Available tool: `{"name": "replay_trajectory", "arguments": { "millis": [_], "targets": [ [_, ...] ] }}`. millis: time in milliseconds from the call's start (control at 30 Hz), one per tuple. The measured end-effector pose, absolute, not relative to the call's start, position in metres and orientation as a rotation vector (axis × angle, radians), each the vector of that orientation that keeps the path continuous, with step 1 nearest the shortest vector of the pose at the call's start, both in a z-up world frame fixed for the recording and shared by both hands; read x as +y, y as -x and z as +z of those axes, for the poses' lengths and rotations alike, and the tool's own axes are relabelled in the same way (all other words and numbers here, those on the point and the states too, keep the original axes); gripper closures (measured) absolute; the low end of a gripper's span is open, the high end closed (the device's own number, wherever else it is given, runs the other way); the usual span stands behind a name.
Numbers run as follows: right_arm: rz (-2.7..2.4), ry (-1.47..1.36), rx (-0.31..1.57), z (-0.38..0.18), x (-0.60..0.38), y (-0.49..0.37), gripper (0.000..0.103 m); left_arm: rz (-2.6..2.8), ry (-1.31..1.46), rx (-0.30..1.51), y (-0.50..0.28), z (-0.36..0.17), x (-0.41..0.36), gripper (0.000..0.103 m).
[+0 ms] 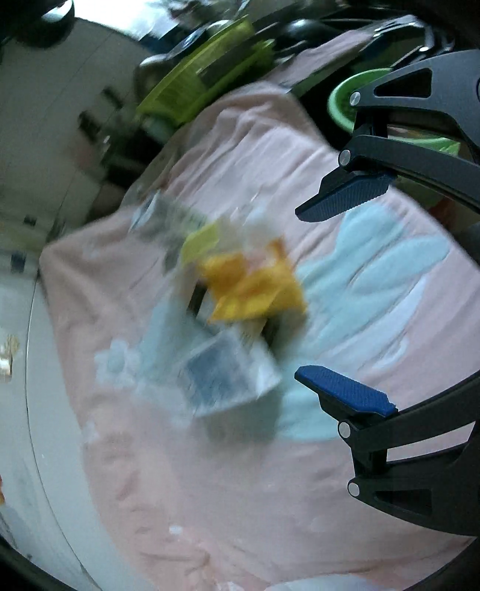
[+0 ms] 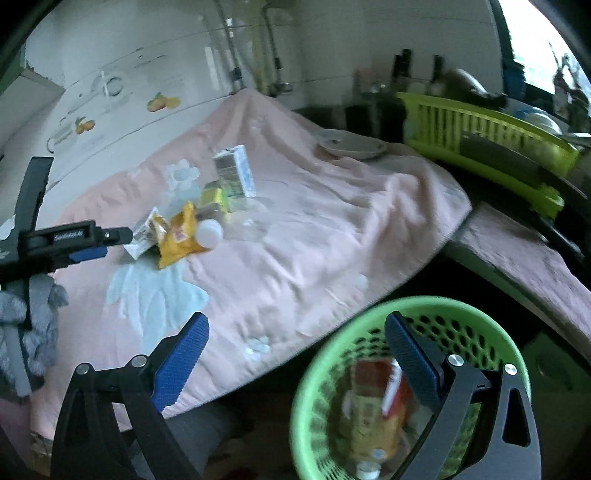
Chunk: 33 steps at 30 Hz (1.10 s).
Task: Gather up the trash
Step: 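Grasp the white Yili milk carton with the left gripper while the right reaches the clear cup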
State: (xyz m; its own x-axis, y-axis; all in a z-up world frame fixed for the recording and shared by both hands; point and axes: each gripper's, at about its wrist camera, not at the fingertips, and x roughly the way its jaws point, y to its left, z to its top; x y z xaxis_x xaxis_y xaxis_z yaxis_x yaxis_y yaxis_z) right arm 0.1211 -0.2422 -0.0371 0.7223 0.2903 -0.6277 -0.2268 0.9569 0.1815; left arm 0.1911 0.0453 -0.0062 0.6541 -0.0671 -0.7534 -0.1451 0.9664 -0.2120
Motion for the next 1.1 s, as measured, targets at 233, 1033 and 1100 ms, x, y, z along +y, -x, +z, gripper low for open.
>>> {"name": "replay_trajectory", "arguments": {
  "millis": [233, 1033, 1100],
  "targets": [
    [0.357, -0.053, 0.708, -0.027, -0.206, -0.151, 0.01, 0.143, 0.332, 0.897, -0.24, -0.006, 0.092, 0.023],
    [0.366, -0.105, 0.799, -0.044, -0.164, -0.283, 0.023, 0.221, 0.413, 1.022, -0.324, -0.047, 0.139, 0.019],
    [0.361, -0.143, 0.813, -0.045, -0.164, -0.295, 0.023, 0.223, 0.413, 1.027, -0.327, -0.049, 0.139, 0.019]
  ]
}}
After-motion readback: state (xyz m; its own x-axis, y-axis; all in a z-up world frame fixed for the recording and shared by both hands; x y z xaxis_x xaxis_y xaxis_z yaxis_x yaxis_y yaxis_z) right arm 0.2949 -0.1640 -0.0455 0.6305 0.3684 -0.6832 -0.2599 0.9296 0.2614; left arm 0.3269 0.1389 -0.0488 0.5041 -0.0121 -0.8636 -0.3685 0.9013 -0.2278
